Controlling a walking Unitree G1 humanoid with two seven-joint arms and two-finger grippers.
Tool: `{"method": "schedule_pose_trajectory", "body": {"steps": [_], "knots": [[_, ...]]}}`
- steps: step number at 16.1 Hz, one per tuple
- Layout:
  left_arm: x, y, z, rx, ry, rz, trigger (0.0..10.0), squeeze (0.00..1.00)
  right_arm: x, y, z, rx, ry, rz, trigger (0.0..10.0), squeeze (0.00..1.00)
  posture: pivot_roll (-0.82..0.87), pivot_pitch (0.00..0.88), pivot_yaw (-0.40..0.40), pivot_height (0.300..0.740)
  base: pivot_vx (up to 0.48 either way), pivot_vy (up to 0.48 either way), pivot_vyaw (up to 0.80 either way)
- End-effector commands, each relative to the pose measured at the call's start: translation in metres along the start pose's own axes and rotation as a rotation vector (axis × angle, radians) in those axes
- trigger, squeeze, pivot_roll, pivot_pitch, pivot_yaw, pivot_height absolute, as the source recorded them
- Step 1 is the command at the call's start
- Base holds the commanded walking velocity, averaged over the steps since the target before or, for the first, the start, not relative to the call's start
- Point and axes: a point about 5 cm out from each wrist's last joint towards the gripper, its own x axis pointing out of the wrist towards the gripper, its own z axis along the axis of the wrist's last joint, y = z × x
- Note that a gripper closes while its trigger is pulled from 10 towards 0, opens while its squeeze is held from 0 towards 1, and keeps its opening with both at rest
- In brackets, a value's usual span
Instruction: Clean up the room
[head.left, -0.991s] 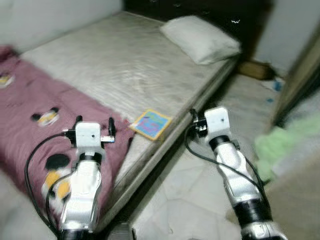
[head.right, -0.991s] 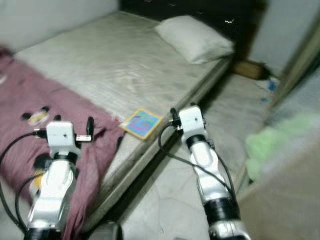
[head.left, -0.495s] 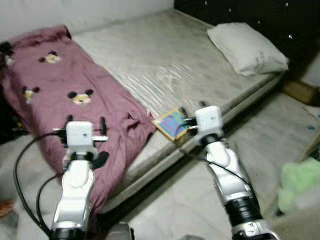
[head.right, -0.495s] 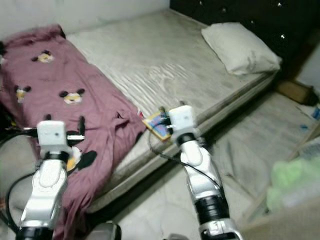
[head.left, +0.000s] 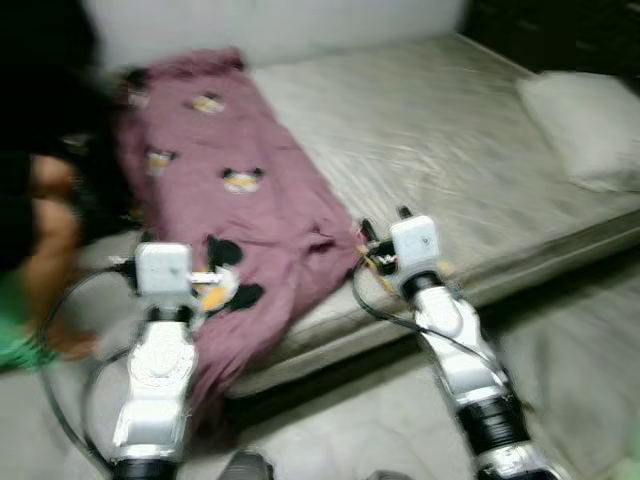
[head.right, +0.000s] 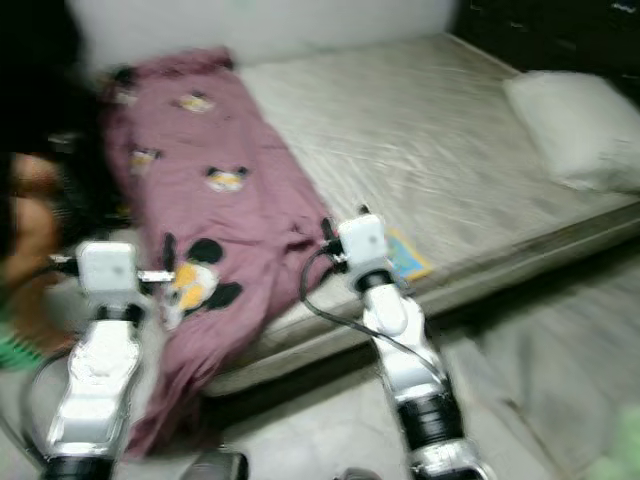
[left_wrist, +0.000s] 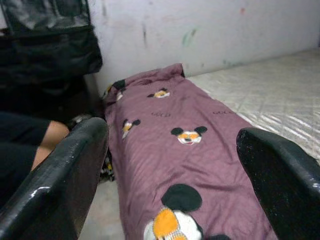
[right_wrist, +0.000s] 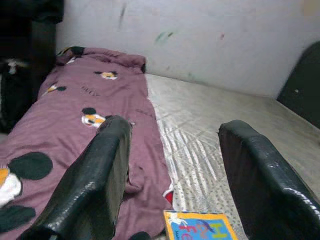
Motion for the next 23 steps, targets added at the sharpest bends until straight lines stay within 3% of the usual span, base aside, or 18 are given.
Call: {"method": "schedule_pose_trajectory", "body": {"steps": [1, 4, 8, 13, 16, 23], "knots": [[0.001, 0.006, 0.000, 0.015, 0.001, 0.009, 10.0, 0.00, 0.002, 0.003, 0.004, 0.015, -0.018, -0.002, 10.0, 0.00, -0.04, 0.021, -0.038, 0.740, 0.000, 0.000, 0.80], [-0.003, 0.009, -0.003, -0.008, 0.021, 0.012, 10.0, 0.00, 0.001, 0.002, 0.005, 0.026, -0.026, -0.010, 10.0, 0.00, -0.04, 0.021, -0.034, 0.740, 0.000, 0.000, 0.80], [-0.024, 0.018, -0.015, -0.018, 0.072, 0.030, 10.0, 0.00, -0.006, -0.007, 0.003, 0.071, -0.019, -0.055, 10.0, 0.00, -0.04, 0.021, -0.034, 0.740, 0.000, 0.000, 0.20], [-0.021, 0.017, -0.014, -0.041, 0.068, 0.016, 10.0, 0.00, -0.006, -0.005, 0.002, 0.057, -0.017, -0.032, 10.0, 0.00, -0.04, 0.023, -0.037, 0.740, 0.000, 0.000, 0.00], [-0.020, 0.015, -0.011, -0.048, 0.049, -0.006, 10.0, 0.00, -0.006, -0.005, 0.002, 0.055, -0.011, -0.031, 10.0, 0.00, -0.04, 0.024, -0.038, 0.740, 0.000, 0.000, 0.80], [-0.019, 0.014, -0.010, -0.048, 0.048, -0.016, 10.0, 0.00, -0.006, -0.005, 0.003, 0.066, -0.009, -0.027, 10.0, 0.00, -0.04, 0.026, -0.039, 0.740, 0.000, 0.000, 0.00]]}}
